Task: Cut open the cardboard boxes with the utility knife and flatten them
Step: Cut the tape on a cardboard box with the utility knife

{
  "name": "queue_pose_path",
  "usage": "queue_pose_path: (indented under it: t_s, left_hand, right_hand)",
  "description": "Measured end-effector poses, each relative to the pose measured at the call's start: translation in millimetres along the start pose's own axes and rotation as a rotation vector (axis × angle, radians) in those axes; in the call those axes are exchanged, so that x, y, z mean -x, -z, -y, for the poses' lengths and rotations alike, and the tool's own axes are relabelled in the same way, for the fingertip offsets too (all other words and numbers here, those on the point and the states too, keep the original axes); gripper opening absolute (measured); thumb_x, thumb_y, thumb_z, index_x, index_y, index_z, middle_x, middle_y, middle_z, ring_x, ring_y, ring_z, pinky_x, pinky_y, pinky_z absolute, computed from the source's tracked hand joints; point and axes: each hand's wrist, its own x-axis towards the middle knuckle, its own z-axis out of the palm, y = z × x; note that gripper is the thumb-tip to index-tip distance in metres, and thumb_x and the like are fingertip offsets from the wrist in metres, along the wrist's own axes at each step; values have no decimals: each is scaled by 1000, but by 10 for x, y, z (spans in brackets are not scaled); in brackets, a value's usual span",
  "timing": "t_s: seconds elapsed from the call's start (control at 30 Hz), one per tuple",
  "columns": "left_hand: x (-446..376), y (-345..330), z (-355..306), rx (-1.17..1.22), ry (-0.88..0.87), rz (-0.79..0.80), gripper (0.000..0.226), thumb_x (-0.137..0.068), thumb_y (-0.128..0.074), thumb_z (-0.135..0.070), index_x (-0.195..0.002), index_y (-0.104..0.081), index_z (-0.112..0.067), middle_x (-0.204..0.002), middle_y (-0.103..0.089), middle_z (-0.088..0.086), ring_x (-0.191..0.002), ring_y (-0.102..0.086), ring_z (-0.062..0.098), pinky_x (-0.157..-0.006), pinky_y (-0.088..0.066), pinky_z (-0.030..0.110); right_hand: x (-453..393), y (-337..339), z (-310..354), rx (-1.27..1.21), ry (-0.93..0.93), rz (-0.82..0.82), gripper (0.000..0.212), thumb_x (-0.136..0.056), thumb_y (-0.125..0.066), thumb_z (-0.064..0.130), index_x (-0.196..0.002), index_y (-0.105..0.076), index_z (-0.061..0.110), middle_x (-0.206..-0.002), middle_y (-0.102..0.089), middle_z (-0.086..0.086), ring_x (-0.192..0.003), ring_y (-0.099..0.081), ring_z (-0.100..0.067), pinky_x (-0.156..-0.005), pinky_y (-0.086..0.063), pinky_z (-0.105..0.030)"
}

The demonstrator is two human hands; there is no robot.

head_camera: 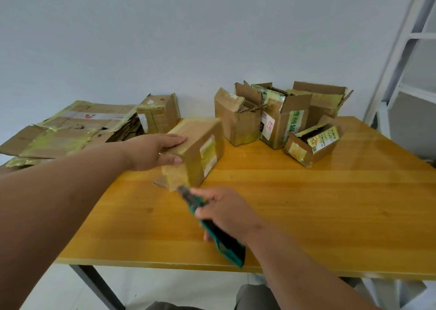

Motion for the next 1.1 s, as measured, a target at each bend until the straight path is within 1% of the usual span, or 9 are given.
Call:
queue_pose_path:
  t_s: [0.07, 0.13, 0.27, 0.37, 0.5, 0.6, 0.7, 0.9, 1.1]
  left_hand:
    - [-25, -34, -72, 68, 100, -101, 65, -90, -47, -60, -149, -27, -43, -150, -43, -2, -135, -42, 23, -106, -35, 35]
    - [-45, -52, -113, 79, 95, -104, 60, -93, -47, -57, -149, -31, -42, -146, -48, -1, -134, -43, 22, -103, -34, 32]
    - [3, -25, -112, 6, 29, -36, 69, -92, -58, -48, -152, -24, -38, -153, -36, -7, -138, -36, 19, -111, -25, 33]
    - [-46, -109, -162, -109, 14, -80, 73, -90, -53, -57, -152, -21, -38, -157, -24, -9, -141, -25, 26, -116, -22, 43]
    - [-169, -222, -304, 5, -19, -123, 66, -93, -47, -56, -150, -28, -30, -161, -12, -8, -141, -32, 23, -113, -31, 40]
    - [-267, -204, -402, -53, -19, -105, 63, -95, -42, -55, -149, -28, -26, -155, -30, -1, -134, -41, 25, -106, -36, 37]
    - [-349, -141, -402, -102, -1, -62, 60, -96, -38, -56, -148, -27, -30, -144, -46, 2, -125, -49, 27, -102, -41, 39]
    - [-489, -7, -363, -124, -108, 14, 56, -96, -32, -54, -150, -19, -46, -158, -26, -7, -143, -26, 23, -117, -23, 43]
    - [-577, -23, -364, -121, -112, 18, 68, -82, -25, -66, -148, -22, -50, -153, -31, -3, -137, -32, 28, -114, -26, 49]
  right_hand:
    - [27, -57, 11, 3, 8, 40, 58, -90, -54, 1, -143, -52, 25, -108, -63, -9, -52, -63, -17, -57, -55, -29]
    - [20, 17, -30, -16, 25, -85, 60, -89, -53, 1, -143, -52, 26, -100, -65, -8, -53, -64, -19, -59, -56, -33]
    - [54, 263, -157, 104, 71, -349, 56, -92, -53, 12, -144, -48, 31, -86, -63, 3, -56, -67, -17, -53, -54, -26]
    - [84, 315, -207, 228, 125, -434, 50, -97, -50, 19, -143, -44, 36, -93, -65, 6, -67, -67, -15, -59, -58, -30]
    - [92, 381, -202, 466, 225, -488, 51, -99, -47, 23, -145, -34, 40, -102, -67, 7, -69, -60, -8, -58, -51, -27]
    - [57, 430, -186, 617, 289, -565, 55, -99, -48, 24, -151, -32, 33, -120, -67, 4, -87, -65, -13, -78, -54, -37]
    - [-32, 510, -201, 705, 316, -654, 53, -98, -50, 24, -150, -39, 28, -120, -68, 5, -96, -64, -13, -84, -51, -36]
    - [-156, 558, -202, 740, 352, -669, 52, -99, -49, 24, -150, -39, 29, -118, -67, 7, -97, -62, -12, -82, -42, -32]
    - [-257, 540, -228, 744, 366, -708, 53, -99, -50, 25, -151, -38, 30, -112, -68, 8, -91, -61, -10, -83, -44, -33]
